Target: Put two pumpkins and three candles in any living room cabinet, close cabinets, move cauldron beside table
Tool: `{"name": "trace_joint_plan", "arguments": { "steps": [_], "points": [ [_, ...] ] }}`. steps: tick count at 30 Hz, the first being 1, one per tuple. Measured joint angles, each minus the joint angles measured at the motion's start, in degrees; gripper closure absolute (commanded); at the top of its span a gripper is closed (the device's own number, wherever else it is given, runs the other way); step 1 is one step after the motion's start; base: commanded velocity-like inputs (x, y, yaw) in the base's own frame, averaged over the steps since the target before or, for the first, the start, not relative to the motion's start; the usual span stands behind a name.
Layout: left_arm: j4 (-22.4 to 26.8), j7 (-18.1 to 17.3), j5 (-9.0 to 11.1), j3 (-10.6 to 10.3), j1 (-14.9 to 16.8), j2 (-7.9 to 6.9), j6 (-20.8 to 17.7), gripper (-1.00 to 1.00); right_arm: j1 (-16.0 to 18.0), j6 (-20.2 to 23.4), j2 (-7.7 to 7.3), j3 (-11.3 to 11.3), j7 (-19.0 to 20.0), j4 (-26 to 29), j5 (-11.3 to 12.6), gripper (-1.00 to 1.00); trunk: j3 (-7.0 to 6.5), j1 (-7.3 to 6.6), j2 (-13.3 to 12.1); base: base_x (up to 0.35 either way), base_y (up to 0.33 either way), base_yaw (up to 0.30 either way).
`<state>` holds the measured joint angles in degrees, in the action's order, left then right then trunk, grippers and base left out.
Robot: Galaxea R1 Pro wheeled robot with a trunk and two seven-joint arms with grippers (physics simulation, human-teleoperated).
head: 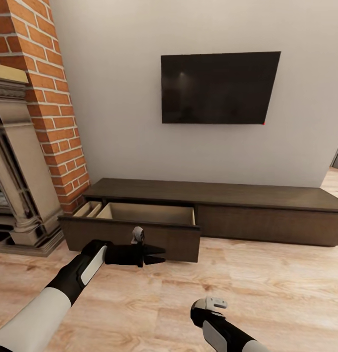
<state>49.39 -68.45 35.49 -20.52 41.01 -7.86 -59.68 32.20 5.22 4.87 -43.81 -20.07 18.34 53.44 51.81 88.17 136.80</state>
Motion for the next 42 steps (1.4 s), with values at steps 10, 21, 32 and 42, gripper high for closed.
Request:
{"name": "trace_joint_plan", "arguments": {
  "steps": [10, 21, 32, 42],
  "points": [
    [0.37, 0.14, 0.06, -0.06, 0.05, 0.0, 0.0, -1.0, 0.01, 0.03, 0.0, 0.0, 0.05, 0.01, -0.1, 1.0, -1.25, -1.53, -2.79, 0.008, 0.007, 0.0],
    [0.1, 0.51, -0.02, -0.07, 0.06, 0.06, -0.01, -1.0, 0.0, 0.02, 0.0, 0.0, 0.03, 0.01, -0.09, 1.0, -3.23, -3.94, -7.21, 0.0, 0.0, 0.0],
    [-0.03, 0.85, -0.37, -0.2, 0.07, 0.09, -0.01, -1.0, 0.01, 0.0, -0.03, 0.0, 0.06, 0.01, -0.1, 1.0, -5.2, -6.36, -11.62, 0.0, 0.0, 0.0],
    [-0.02, 0.87, -0.46, -0.16, 0.07, 0.01, -0.01, -1.0, 0.01, -0.03, -0.08, 0.08, 0.02, 0.01, -0.05, 1.0, -7.0, -8.56, -15.63, 0.0, 0.0, 0.0]
  ]
}}
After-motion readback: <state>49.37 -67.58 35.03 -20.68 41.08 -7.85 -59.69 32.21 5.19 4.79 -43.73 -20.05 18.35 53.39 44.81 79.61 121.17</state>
